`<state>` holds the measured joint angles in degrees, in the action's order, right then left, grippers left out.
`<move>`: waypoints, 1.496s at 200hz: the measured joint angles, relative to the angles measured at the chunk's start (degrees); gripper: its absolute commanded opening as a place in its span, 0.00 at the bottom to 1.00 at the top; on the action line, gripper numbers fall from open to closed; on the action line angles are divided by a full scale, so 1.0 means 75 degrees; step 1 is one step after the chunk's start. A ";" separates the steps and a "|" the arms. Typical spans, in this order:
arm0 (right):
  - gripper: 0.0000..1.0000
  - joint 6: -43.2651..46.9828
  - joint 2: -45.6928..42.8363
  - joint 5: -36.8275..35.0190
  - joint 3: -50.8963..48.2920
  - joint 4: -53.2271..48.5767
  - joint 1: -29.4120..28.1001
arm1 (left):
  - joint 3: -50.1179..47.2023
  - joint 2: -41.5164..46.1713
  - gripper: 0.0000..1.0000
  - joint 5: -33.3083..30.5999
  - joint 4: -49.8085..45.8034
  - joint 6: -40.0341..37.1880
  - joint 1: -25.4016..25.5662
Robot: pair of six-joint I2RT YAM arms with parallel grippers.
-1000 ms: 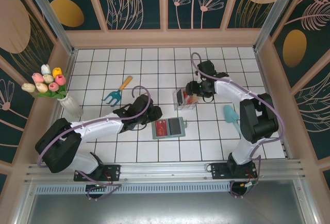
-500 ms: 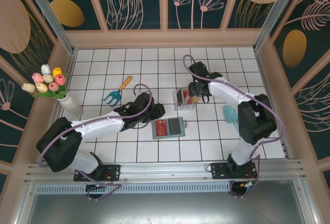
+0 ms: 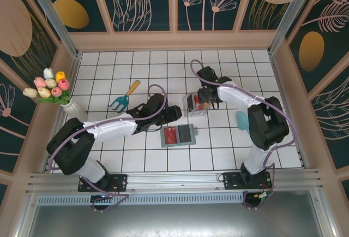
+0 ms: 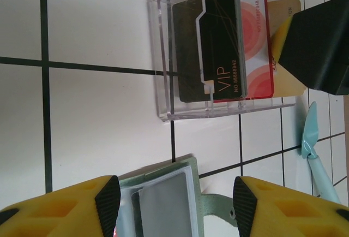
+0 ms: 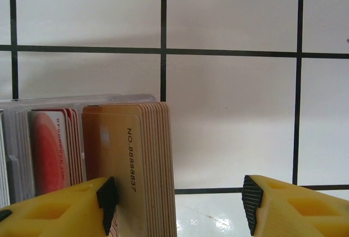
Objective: Put the credit cards into the card holder
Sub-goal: Pick up the credit card from the storage box.
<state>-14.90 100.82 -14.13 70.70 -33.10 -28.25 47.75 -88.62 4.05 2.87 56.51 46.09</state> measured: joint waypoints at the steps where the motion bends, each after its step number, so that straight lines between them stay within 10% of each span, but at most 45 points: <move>1: 0.64 0.0000 0.0000 -0.0003 0.0003 -0.0003 0.0000 | 0.0000 0.0000 0.59 0.0003 0.0000 0.0000 0.0000; 127: 0.31 0.0195 -0.0044 -0.0460 0.0157 -0.0256 -0.0055 | 0.0009 -0.0067 0.60 0.0026 -0.0012 0.0000 0.0000; 299: 0.16 0.0201 -0.0239 -0.0746 0.0213 -0.0542 -0.0055 | 0.0093 -0.0143 0.60 0.0020 -0.0020 -0.0055 0.0000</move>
<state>-13.39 99.02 -19.73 72.29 -37.17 -28.67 48.45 -89.69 4.21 2.72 56.10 46.09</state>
